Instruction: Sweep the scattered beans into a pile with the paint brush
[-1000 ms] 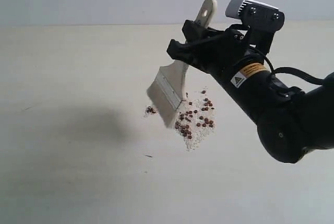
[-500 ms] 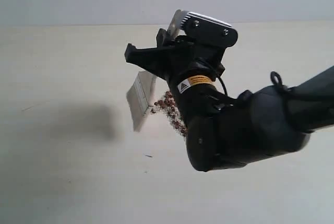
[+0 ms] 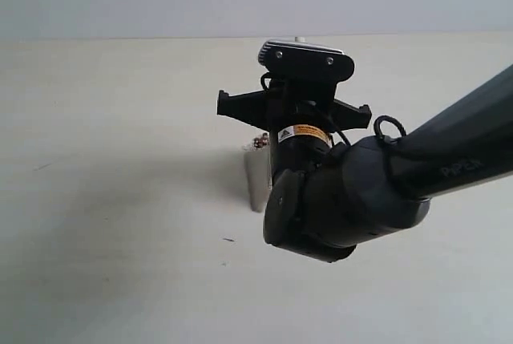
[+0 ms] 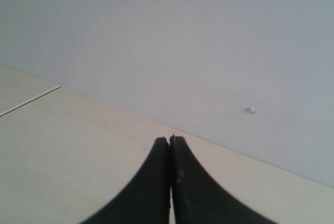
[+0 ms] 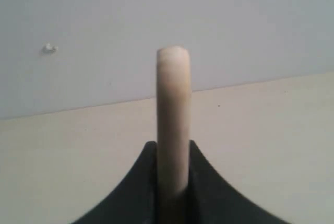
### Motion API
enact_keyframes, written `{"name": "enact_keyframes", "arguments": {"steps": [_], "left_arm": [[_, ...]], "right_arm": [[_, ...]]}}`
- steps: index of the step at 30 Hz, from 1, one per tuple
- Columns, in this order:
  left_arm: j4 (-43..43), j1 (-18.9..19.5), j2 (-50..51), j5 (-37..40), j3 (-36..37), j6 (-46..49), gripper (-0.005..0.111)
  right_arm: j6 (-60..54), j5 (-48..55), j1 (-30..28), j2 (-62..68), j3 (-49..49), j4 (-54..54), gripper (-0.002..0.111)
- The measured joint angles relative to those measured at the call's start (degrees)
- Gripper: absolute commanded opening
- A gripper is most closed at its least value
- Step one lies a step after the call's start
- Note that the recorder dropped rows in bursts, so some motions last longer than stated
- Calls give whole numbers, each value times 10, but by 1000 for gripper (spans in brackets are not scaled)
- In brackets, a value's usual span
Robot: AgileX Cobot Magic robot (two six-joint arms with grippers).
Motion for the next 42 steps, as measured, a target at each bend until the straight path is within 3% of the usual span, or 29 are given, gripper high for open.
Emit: {"name": "enact_keyframes", "arguments": {"steps": [9,16,25,42], "left_arm": [[0,0,0,0,0,0,0],[0,0,0,0,0,0,0],[0,0,0,0,0,0,0],[0,0,0,0,0,0,0]], "right_arm": [[-30,-7,0,-10,0,-24,0],[48,-6,-2,-67,-11,-88,0],[88,36,-30,26,-107,-65,0],[-104,11,-31,50,-133,92,0]]}}
